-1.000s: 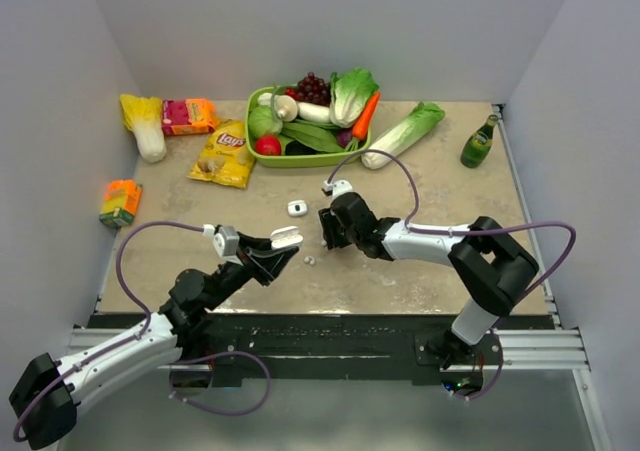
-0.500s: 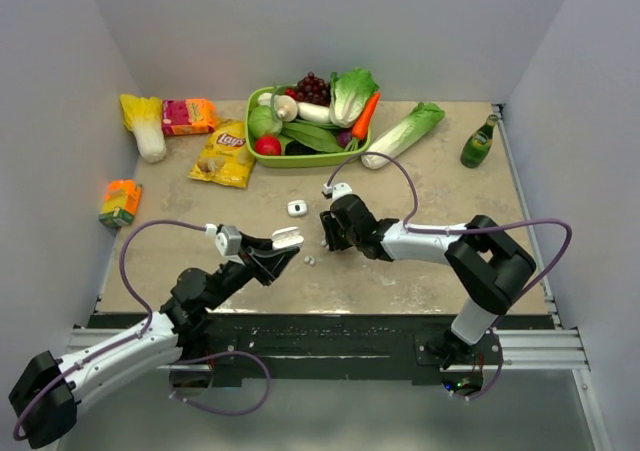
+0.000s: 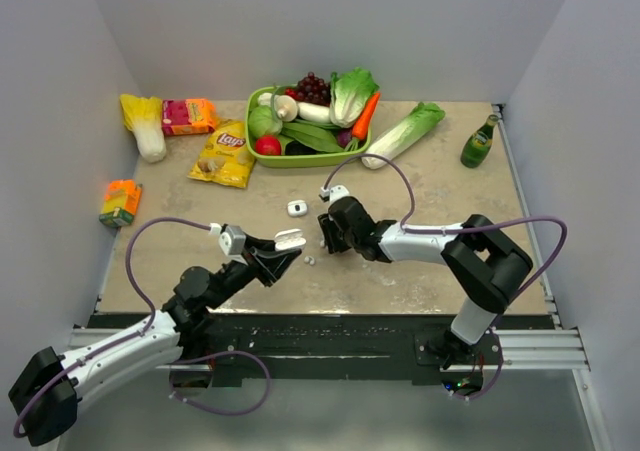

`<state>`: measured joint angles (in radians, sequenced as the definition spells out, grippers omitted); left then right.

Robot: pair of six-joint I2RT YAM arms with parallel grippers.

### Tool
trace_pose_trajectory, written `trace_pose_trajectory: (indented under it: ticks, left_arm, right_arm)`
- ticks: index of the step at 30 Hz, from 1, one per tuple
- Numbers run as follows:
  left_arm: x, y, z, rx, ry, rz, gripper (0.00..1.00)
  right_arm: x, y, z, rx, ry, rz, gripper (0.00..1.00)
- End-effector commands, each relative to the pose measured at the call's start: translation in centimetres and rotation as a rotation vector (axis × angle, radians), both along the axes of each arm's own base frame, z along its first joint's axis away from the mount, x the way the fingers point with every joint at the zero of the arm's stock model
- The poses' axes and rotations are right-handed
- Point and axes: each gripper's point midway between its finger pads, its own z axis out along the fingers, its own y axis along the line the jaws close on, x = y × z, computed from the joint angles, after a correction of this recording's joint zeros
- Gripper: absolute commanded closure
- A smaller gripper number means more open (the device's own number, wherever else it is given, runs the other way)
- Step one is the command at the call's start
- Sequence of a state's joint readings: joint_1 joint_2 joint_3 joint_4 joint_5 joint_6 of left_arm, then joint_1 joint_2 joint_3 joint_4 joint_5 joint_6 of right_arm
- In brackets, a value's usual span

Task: Insert the wireless bluetooth earbuds into the charging case
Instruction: Adjust the left earbud at the center of the board.

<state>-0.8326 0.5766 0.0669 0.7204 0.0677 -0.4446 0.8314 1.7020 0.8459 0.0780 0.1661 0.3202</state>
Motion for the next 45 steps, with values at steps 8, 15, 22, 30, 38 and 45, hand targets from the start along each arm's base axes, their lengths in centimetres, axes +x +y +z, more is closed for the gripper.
trace_pose_trajectory:
  ticks: [8,15,22,30,38,45]
  left_arm:
    - [-0.5,-0.2,1.6,-0.048,-0.042,-0.026,1.0]
    - [-0.5,-0.2,1.6,-0.049,-0.042,-0.029,1.0]
    - [-0.6,-0.2,1.5,-0.049,-0.04,-0.029,1.0]
    - [-0.5,-0.1,1.7,-0.051,-0.042,-0.025,1.0]
    - [-0.3,0.0,1.7,-0.056,-0.043,-0.013,1.0]
    - [-0.4,-0.2,1.5,-0.057,-0.035,-0.022,1.0]
  right_arm:
    - [-0.8,1.4,-0.2,-0.012,-0.014,0.064,0.57]
    - [-2.0,2.7,-0.1,0.003,-0.01,0.12,0.64]
    - [-2.4,2.6,-0.6,0.009,0.007,0.107,0.77]
    - [-2.3,2.5,0.2,0.035,-0.006,0.084,0.97]
    - [-2.3,1.4,2.5,0.089,-0.06,0.023,1.0]
    - [-2.3,1.7,2.7,0.095,-0.051,0.026,0.82]
